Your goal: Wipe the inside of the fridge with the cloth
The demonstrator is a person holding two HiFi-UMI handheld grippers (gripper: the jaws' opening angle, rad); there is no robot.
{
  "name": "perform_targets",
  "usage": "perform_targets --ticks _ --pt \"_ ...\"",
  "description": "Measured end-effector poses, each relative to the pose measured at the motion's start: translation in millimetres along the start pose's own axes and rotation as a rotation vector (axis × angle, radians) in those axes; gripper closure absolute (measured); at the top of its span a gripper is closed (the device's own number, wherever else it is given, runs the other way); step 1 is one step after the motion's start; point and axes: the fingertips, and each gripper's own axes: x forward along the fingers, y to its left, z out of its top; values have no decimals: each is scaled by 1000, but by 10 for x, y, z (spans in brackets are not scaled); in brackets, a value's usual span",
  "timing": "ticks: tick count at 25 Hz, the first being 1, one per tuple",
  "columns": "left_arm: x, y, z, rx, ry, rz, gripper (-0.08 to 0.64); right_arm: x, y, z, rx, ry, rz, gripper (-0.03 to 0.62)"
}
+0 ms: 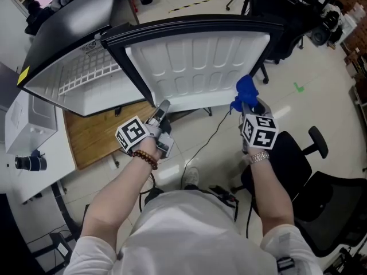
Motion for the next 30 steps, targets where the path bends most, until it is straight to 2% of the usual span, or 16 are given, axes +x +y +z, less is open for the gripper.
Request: perform_targets --ticks 7,15,20,30 --pt "-38 91 -98 25 14 35 491 -142 154 84 -2 -36 35 506" --pt "59 514 -220 93 47 208 482 -102 707 36 -38 -25 142 506" --pt "162 659 -164 125 42 274 469 29 1016 -30 -52 2 200 506" --pt "81 587 -205 283 124 384 407 120 1476 41 -59 0 285 506"
